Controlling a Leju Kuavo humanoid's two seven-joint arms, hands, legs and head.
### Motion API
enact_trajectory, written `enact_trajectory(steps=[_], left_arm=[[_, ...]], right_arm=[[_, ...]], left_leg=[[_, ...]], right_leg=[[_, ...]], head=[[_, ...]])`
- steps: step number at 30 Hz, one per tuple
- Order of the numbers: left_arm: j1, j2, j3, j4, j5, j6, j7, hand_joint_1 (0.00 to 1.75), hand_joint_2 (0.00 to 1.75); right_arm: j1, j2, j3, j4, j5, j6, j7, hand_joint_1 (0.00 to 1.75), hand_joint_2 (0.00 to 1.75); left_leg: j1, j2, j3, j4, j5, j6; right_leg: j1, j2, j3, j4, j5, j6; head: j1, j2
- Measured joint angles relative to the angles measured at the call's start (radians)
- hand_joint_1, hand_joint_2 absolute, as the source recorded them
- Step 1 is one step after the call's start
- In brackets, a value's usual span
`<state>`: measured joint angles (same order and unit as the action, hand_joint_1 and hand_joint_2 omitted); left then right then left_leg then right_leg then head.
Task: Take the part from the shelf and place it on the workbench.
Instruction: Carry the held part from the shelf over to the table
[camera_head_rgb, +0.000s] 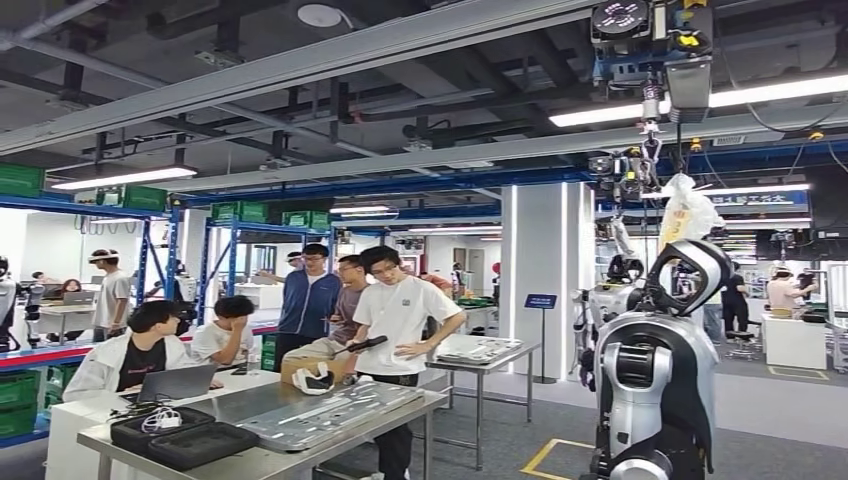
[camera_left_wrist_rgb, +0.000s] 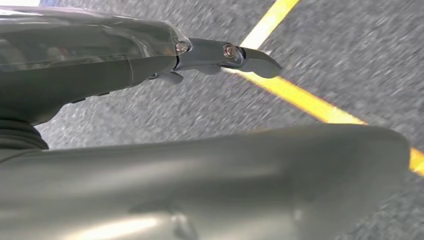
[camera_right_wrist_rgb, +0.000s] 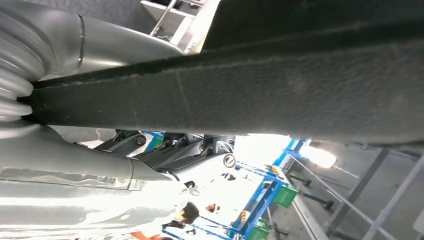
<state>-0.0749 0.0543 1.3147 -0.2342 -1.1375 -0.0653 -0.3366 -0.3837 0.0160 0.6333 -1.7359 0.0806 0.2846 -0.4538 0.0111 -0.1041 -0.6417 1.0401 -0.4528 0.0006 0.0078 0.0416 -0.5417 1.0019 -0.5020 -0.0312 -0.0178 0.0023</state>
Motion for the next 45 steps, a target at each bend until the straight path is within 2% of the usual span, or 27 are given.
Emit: enact_trajectory(steps=[1,3,5,6,7,9,11,12,14,16,18,19,21,22,23,25,27,29,30,32,34,36,37,38,40,42,45], left_arm=[[0.000,0.002,0.000,0.000,-0.001,0.000,0.000,0.00,0.00],[-0.005,0.006,0.000,0.000,-0.002,0.000,0.001,0.00,0.00],[-0.008,0.008,0.000,0.000,-0.003,0.000,0.001,0.00,0.00],[-0.007,0.008,0.000,0.000,-0.004,0.000,0.001,0.00,0.00],[-0.006,0.008,0.000,0.000,-0.005,-0.001,0.002,0.00,0.00],[-0.006,0.009,0.000,0.000,-0.009,0.000,0.003,0.00,0.00],[-0.009,0.009,-0.001,0.000,-0.013,0.000,0.002,0.00,0.00],[-0.010,0.009,-0.001,0.000,-0.014,0.001,0.002,0.00,0.00],[-0.006,0.009,-0.001,0.000,-0.014,0.001,0.000,0.00,0.00],[-0.003,0.010,-0.001,0.000,-0.014,0.001,-0.001,0.00,0.00],[-0.005,0.010,0.000,0.000,-0.013,0.001,-0.001,0.00,0.00],[-0.006,0.010,0.000,0.000,-0.013,0.001,-0.001,0.00,0.00],[-0.007,0.010,0.000,0.000,-0.013,0.001,-0.001,0.00,0.00],[-0.006,0.009,0.000,0.000,-0.013,0.001,-0.001,0.00,0.00],[-0.006,0.009,0.000,0.000,-0.013,0.001,-0.001,0.00,0.00],[-0.006,0.003,0.000,0.000,-0.013,0.001,0.000,0.00,0.00],[-0.007,-0.002,0.000,0.001,-0.012,0.001,0.000,0.00,0.00],[-0.003,-0.002,0.000,0.001,-0.012,0.000,0.000,0.00,0.00],[0.000,-0.003,0.000,0.001,-0.012,0.000,0.000,0.00,0.00],[0.002,-0.004,0.000,0.001,-0.013,0.000,0.000,0.00,0.00],[-0.003,-0.004,0.000,0.001,-0.013,0.000,0.000,0.00,0.00],[-0.005,-0.004,0.000,0.001,-0.013,0.000,0.000,0.00,0.00],[-0.004,-0.004,0.000,0.001,-0.013,-0.001,0.000,0.00,0.00],[-0.002,-0.004,0.000,0.001,-0.014,-0.001,0.000,0.00,0.00],[-0.003,-0.004,0.000,0.001,-0.015,-0.002,0.000,0.00,0.00],[-0.005,-0.004,0.000,0.001,-0.016,-0.002,0.000,0.00,0.00],[0.002,-0.002,0.000,0.001,-0.018,-0.003,0.000,0.00,0.00]], right_arm=[[0.000,0.004,0.000,0.002,0.000,0.000,0.000,1.75,1.75],[0.002,0.007,-0.001,0.004,-0.001,0.001,-0.001,1.75,1.75],[0.004,0.007,0.000,0.008,-0.001,0.004,-0.001,1.75,1.75],[0.004,0.008,0.000,0.010,-0.001,0.006,-0.002,1.75,1.75],[0.005,0.008,0.001,0.012,-0.001,0.007,-0.003,1.75,1.75],[0.005,0.010,0.002,0.015,-0.003,0.008,-0.006,1.75,1.75],[0.005,0.013,0.002,0.017,-0.005,0.009,-0.008,1.75,1.75],[0.005,0.014,0.002,0.018,-0.005,0.010,-0.008,1.75,1.75],[0.005,0.015,0.004,0.021,-0.006,0.012,-0.008,1.75,1.75],[0.005,0.016,0.006,0.023,-0.007,0.012,-0.009,1.75,1.75],[0.005,0.016,0.008,0.024,-0.007,0.012,-0.009,1.75,1.75],[0.006,0.016,0.008,0.025,-0.008,0.013,-0.010,1.75,1.75],[0.006,0.016,0.010,0.026,-0.008,0.014,-0.010,1.75,1.75],[0.006,0.016,0.011,0.027,-0.008,0.015,-0.010,1.75,1.75],[0.006,0.016,0.012,0.027,-0.008,0.016,-0.010,1.75,1.75],[0.004,0.016,0.012,0.026,-0.008,0.017,-0.010,1.75,1.75],[0.003,0.016,0.012,0.026,-0.008,0.017,-0.010,1.75,1.75],[0.002,0.017,0.012,0.026,-0.008,0.018,-0.010,1.75,1.75],[0.001,0.019,0.012,0.027,-0.008,0.017,-0.010,1.75,1.75],[0.001,0.022,0.011,0.027,-0.008,0.017,-0.009,1.75,1.75],[0.001,0.024,0.011,0.028,-0.008,0.017,-0.008,1.75,1.75],[0.003,0.024,0.011,0.030,-0.008,0.017,-0.008,1.75,1.75],[0.003,0.024,0.011,0.031,-0.008,0.017,-0.008,1.75,1.75],[0.003,0.024,0.011,0.031,-0.008,0.017,-0.008,1.75,1.75],[0.002,0.024,0.011,0.031,-0.009,0.018,-0.008,1.75,1.75],[0.001,0.024,0.011,0.031,-0.010,0.018,-0.007,1.75,1.75],[0.001,0.024,0.011,0.031,-0.010,0.018,-0.007,1.75,1.75]], left_leg=[[-0.001,0.021,-0.010,0.019,-0.016,-0.005],[0.002,0.069,-0.052,0.112,-0.073,-0.016],[0.011,0.087,-0.096,0.218,-0.115,-0.027],[0.016,0.092,-0.100,0.233,-0.113,-0.033],[0.021,0.098,-0.084,0.211,-0.093,-0.038],[0.025,0.131,-0.018,0.096,-0.041,-0.051],[0.021,0.159,0.020,0.017,-0.021,-0.042],[0.016,0.162,0.021,0.010,-0.026,-0.032],[0.013,0.142,0.017,0.010,-0.024,-0.011],[0.012,0.124,0.016,0.008,-0.021,0.001],[0.010,0.104,0.015,0.007,-0.019,0.011],[0.007,0.093,0.015,0.007,-0.018,0.015],[-0.002,0.068,0.015,0.007,-0.017,0.020],[-0.006,0.054,0.016,0.007,-0.017,0.022],[-0.009,0.041,0.018,0.007,-0.016,0.023],[-0.011,0.017,0.019,0.007,-0.014,0.024],[-0.004,-0.005,0.013,0.006,-0.010,0.021],[0.000,-0.027,0.009,0.001,-0.003,0.011],[-0.002,-0.023,0.007,0.000,-0.003,0.007],[-0.006,0.020,-0.012,0.038,-0.033,-0.002],[-0.001,0.071,-0.060,0.142,-0.091,-0.014],[0.011,0.088,-0.096,0.225,-0.117,-0.027],[0.017,0.093,-0.091,0.222,-0.106,-0.034],[0.023,0.102,-0.068,0.182,-0.079,-0.041],[0.028,0.135,-0.004,0.062,-0.030,-0.052],[0.022,0.150,0.026,0.002,-0.017,-0.039],[0.013,0.127,0.023,0.001,-0.017,-0.009]], right_leg=[[-0.004,-0.013,0.005,-0.012,0.003,0.002],[-0.006,-0.039,0.007,-0.018,0.007,0.004],[-0.007,-0.067,0.007,-0.017,0.005,0.005],[-0.008,-0.080,0.007,-0.017,0.004,0.007],[-0.010,-0.091,0.007,-0.015,0.001,0.011],[-0.013,-0.112,0.008,-0.005,-0.008,0.025],[-0.010,-0.129,0.005,0.008,-0.019,0.040],[-0.007,-0.137,0.006,0.011,-0.021,0.045],[-0.009,-0.149,0.009,0.011,-0.025,0.051],[-0.016,-0.120,0.002,0.040,-0.053,0.056],[-0.018,-0.071,-0.040,0.141,-0.114,0.054],[-0.017,-0.058,-0.071,0.210,-0.143,0.051],[-0.012,-0.050,-0.114,0.292,-0.159,0.042],[-0.008,-0.046,-0.114,0.282,-0.138,0.034],[-0.002,-0.036,-0.097,0.236,-0.102,0.024],[0.009,0.011,-0.051,0.113,-0.029,-0.001],[0.016,0.043,-0.029,0.049,0.002,-0.013],[0.018,0.027,-0.020,0.028,0.005,-0.012],[0.015,0.014,-0.011,0.011,0.007,-0.011],[0.009,-0.015,0.005,-0.024,0.013,-0.008],[0.007,-0.043,0.009,-0.031,0.016,-0.006],[0.005,-0.072,0.009,-0.030,0.013,-0.002],[0.003,-0.085,0.009,-0.028,0.010,0.002],[0.000,-0.097,0.009,-0.024,0.006,0.007],[-0.003,-0.118,0.008,-0.009,-0.005,0.023],[-0.002,-0.133,0.006,0.002,-0.015,0.037],[-0.008,-0.141,0.010,0.005,-0.022,0.050]], head=[[0.000,0.000],[-0.001,0.000],[-0.002,0.000],[-0.002,0.000],[-0.002,0.000],[-0.002,0.000],[-0.002,0.000],[-0.003,0.000],[-0.004,0.000],[-0.004,0.000],[-0.005,0.000],[-0.005,0.000],[-0.005,0.000],[-0.005,0.000],[-0.005,0.000],[-0.005,0.000],[-0.006,0.000],[-0.007,0.000],[-0.007,0.000],[-0.007,0.000],[-0.007,0.000],[-0.007,0.000],[-0.007,0.000],[-0.007,0.000],[-0.007,0.000],[-0.007,0.000],[-0.007,0.000]])
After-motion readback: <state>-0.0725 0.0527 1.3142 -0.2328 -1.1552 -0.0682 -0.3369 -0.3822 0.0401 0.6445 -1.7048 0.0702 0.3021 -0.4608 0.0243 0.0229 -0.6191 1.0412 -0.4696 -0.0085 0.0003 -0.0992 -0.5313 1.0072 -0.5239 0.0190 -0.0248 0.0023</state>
